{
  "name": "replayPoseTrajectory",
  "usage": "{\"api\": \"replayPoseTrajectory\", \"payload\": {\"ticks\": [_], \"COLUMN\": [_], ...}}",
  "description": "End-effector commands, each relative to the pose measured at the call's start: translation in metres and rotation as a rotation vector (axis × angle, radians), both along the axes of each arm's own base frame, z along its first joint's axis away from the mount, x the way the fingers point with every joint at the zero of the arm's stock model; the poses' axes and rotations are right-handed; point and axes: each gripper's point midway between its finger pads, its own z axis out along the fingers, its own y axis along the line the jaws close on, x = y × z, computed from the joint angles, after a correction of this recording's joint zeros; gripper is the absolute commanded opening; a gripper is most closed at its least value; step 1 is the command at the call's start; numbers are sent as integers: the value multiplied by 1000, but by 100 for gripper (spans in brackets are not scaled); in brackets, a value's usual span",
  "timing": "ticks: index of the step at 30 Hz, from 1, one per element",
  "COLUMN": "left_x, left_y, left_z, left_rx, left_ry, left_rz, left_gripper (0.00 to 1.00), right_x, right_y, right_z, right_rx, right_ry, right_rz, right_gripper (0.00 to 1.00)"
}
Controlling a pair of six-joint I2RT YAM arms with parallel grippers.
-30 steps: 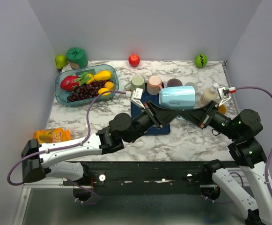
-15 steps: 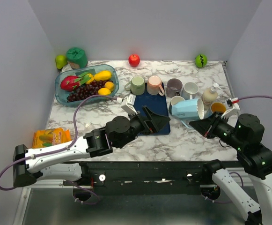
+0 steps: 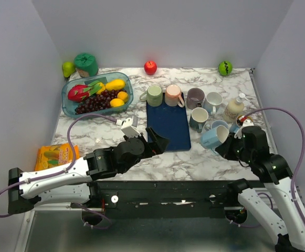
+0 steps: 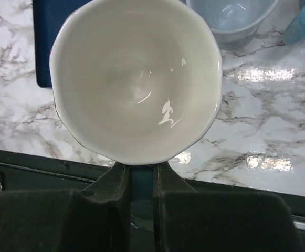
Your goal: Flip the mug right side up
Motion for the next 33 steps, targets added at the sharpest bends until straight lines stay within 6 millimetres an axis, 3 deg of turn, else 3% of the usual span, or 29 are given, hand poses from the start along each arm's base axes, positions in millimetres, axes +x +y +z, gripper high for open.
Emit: {"api": "replayPoseTrajectory", "payload": {"ticks": [1,12,18,24,31,33], "left_x": [10,15,17,17,13,13], "left_y": [20,19,21,24,27,27], "left_z": [-7,-13,-14,-14,-23,-23], "left_rx": [122,235,291,329,359,366], "left_ry": [4,16,25,33,56,59], "left_rz": [99,111,113,108,90,88], "left_gripper": [99,99,99,99,99,99], "right_x": [30,53,52,57,64,63], "right_y": [0,0,17,19,24,27], "right_z": [4,-32,-49,-63,-77,-83], "right_rx": [-32,-112,-240,-372,-416,-420], "right_ry": [-58,14,36,47,57,74], "right_rz": [-31,-119,-119,-140,-136,-125], "right_gripper": [1,1,1,1,1,5]}}
